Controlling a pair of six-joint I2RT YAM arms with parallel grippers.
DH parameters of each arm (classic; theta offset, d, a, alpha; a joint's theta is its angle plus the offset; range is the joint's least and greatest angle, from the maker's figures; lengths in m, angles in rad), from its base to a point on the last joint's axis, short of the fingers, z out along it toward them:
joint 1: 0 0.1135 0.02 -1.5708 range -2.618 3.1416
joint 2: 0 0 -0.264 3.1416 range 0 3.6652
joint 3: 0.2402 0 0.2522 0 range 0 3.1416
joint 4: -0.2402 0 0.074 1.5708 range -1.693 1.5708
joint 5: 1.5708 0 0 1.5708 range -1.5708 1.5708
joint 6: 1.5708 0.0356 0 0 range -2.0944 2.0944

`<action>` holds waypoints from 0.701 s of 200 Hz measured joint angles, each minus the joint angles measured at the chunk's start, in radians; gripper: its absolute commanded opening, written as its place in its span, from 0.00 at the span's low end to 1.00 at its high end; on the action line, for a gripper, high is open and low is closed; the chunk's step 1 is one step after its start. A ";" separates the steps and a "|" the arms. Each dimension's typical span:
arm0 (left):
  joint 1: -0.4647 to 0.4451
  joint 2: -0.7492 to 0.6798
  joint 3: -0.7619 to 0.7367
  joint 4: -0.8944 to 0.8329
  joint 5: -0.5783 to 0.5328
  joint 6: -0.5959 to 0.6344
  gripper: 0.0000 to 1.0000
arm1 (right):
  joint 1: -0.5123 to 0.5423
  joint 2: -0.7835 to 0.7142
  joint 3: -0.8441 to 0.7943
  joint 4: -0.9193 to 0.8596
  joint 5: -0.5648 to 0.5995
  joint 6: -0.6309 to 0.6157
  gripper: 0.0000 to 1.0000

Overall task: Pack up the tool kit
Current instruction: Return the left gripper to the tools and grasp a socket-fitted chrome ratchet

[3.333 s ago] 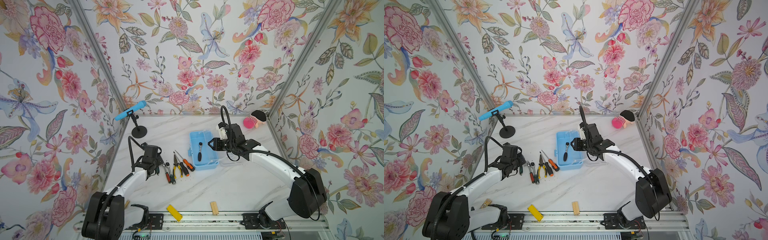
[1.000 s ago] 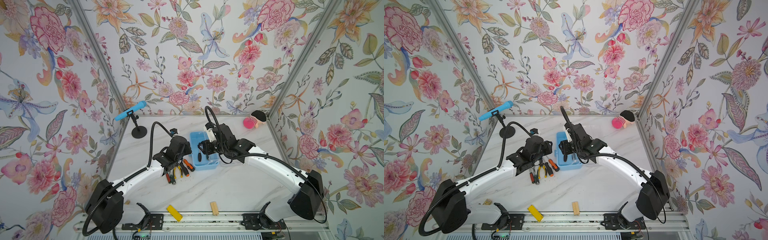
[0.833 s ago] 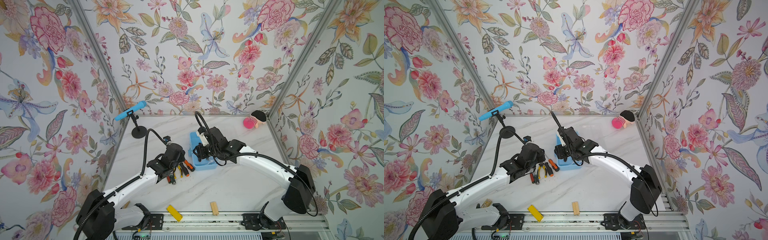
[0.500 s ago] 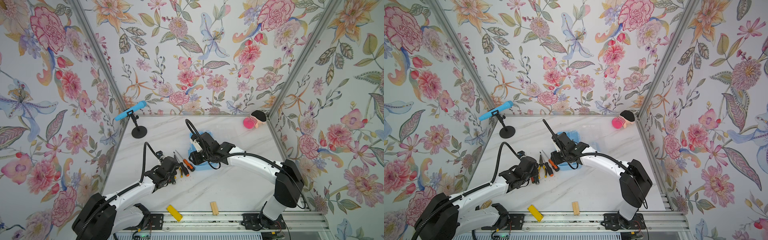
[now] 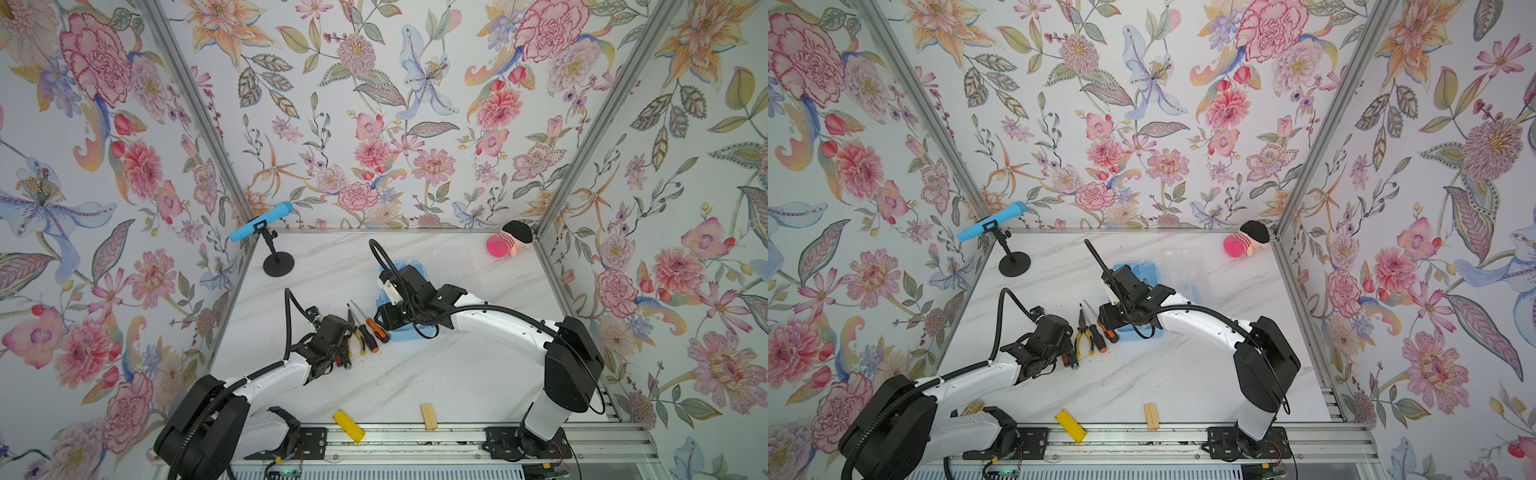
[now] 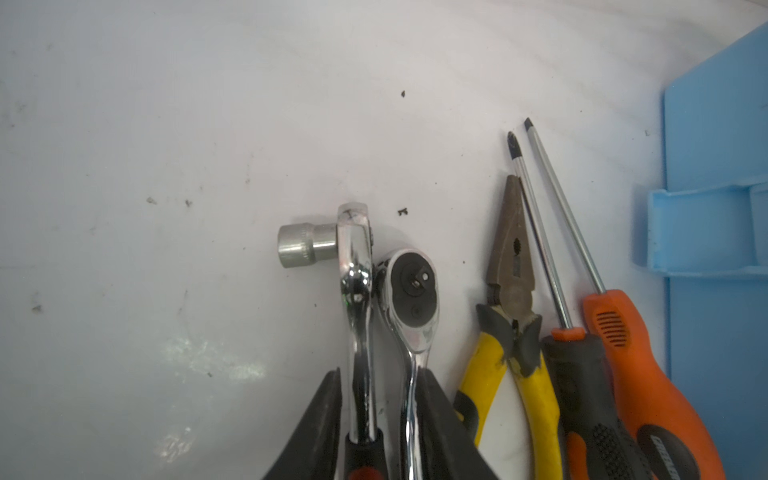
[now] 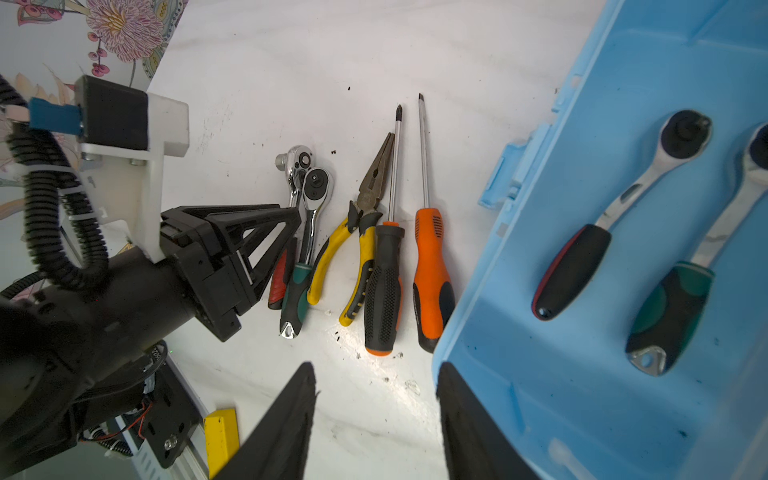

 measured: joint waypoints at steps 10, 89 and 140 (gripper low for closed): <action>0.007 0.010 0.000 0.008 0.004 0.001 0.32 | -0.001 0.001 0.000 0.001 0.000 0.005 0.49; 0.034 0.088 -0.003 0.064 0.019 0.027 0.25 | -0.029 0.001 -0.018 0.050 -0.027 0.039 0.48; 0.040 0.092 -0.003 0.075 0.021 0.045 0.25 | -0.031 0.001 -0.042 0.061 -0.035 0.051 0.48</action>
